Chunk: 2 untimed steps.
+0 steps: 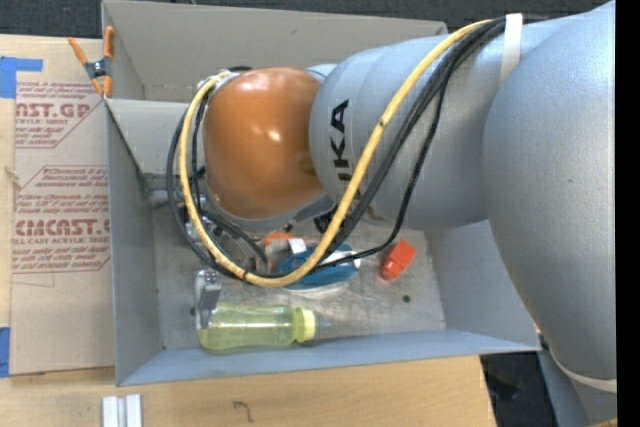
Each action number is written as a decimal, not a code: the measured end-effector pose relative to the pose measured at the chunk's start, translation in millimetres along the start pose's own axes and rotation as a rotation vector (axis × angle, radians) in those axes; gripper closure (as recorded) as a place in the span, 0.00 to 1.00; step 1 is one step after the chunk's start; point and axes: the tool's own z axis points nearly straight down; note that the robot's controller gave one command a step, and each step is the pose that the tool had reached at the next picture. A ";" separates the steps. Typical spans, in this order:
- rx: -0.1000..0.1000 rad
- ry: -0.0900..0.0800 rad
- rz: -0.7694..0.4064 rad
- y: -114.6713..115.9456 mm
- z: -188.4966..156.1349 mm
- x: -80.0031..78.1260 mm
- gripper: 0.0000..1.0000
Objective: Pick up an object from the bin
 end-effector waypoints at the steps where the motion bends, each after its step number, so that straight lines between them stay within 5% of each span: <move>1: -0.002 -0.007 0.002 -1.1 -4.2 -2.2 0.00; 2: -0.002 -0.011 -0.099 -37.9 26.1 -5.9 0.00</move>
Offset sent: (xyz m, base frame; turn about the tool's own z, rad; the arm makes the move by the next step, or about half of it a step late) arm 0.0111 -0.0957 -0.0710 -0.2274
